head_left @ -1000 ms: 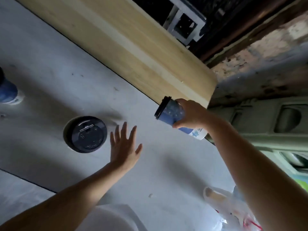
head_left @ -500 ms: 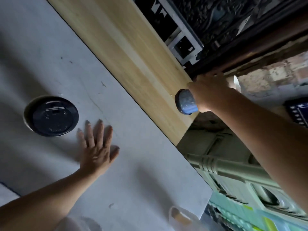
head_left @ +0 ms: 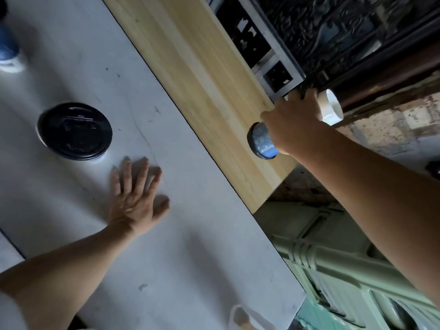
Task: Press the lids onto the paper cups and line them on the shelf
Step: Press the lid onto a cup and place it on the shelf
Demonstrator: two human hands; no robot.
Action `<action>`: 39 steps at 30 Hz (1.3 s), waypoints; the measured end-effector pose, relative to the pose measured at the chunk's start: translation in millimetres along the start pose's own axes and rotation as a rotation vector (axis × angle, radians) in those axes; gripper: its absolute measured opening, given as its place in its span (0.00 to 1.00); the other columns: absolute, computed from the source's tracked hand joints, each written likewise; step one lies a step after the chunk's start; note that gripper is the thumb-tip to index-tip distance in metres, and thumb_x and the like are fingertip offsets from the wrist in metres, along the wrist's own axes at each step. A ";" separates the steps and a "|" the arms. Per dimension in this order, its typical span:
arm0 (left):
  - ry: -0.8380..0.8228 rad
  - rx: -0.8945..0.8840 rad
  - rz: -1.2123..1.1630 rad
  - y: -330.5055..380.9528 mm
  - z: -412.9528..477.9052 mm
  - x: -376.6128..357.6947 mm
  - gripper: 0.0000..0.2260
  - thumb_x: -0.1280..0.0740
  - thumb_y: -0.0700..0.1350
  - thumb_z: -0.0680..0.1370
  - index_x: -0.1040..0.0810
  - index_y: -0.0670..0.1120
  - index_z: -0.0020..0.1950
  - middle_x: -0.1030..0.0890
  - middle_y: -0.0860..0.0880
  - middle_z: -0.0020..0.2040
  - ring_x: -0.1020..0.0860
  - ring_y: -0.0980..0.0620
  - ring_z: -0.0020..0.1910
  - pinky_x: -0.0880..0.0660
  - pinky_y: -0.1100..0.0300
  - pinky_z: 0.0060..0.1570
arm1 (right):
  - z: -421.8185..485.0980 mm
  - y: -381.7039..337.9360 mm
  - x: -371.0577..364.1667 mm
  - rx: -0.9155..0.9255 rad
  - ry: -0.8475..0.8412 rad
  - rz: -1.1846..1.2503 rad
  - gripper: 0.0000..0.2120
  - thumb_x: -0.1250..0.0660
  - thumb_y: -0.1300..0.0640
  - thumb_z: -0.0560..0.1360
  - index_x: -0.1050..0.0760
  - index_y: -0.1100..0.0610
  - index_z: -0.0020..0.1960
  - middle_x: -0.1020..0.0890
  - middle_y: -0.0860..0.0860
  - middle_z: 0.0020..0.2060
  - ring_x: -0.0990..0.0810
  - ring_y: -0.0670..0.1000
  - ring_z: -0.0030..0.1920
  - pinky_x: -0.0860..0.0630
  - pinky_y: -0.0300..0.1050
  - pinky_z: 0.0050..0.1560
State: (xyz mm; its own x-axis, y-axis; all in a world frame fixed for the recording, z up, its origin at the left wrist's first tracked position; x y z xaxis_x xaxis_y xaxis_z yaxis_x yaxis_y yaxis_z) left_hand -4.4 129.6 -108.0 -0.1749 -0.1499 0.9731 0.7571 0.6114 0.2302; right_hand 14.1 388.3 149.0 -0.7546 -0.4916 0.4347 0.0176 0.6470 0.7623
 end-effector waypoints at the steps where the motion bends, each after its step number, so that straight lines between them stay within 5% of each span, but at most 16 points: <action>1: 0.007 -0.003 0.001 0.2 -0.1 1.0 0.40 0.38 0.66 0.72 0.33 0.45 0.78 0.46 0.39 0.83 0.53 0.27 0.80 0.51 0.26 0.73 | 1.3 -1.3 -2.8 0.006 -0.011 -0.003 0.20 0.34 0.50 0.77 0.27 0.49 0.69 0.25 0.55 0.65 0.31 0.62 0.68 0.37 0.66 0.69; 11: 0.045 0.001 0.033 0.8 -0.2 1.4 0.40 0.35 0.66 0.71 0.32 0.46 0.78 0.44 0.40 0.82 0.51 0.28 0.80 0.51 0.26 0.74 | 10.0 -4.3 -25.0 -0.004 -0.082 0.165 0.19 0.32 0.54 0.75 0.25 0.50 0.66 0.23 0.53 0.59 0.28 0.60 0.64 0.32 0.62 0.64; 39: 0.023 0.003 -0.010 -1.9 0.9 -5.0 0.39 0.39 0.67 0.72 0.33 0.47 0.78 0.46 0.40 0.83 0.54 0.28 0.80 0.54 0.26 0.74 | 8.8 -12.6 -19.3 0.008 -0.110 0.137 0.18 0.32 0.57 0.74 0.25 0.53 0.64 0.22 0.56 0.58 0.28 0.61 0.63 0.31 0.60 0.63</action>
State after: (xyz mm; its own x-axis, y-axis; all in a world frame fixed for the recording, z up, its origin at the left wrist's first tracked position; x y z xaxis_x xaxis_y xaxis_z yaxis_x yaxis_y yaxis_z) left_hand -5.6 129.9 -113.4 -0.1677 -0.1740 0.9704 0.7533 0.6124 0.2399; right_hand 22.7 394.7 126.8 -0.8124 -0.3321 0.4792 0.1203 0.7087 0.6952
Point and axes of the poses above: each hand's wrist, its own z-axis towards the middle knuckle, its own x-axis out of the back of the hand, y = z × x, the point moved 9 cm from there along z, towards the middle knuckle
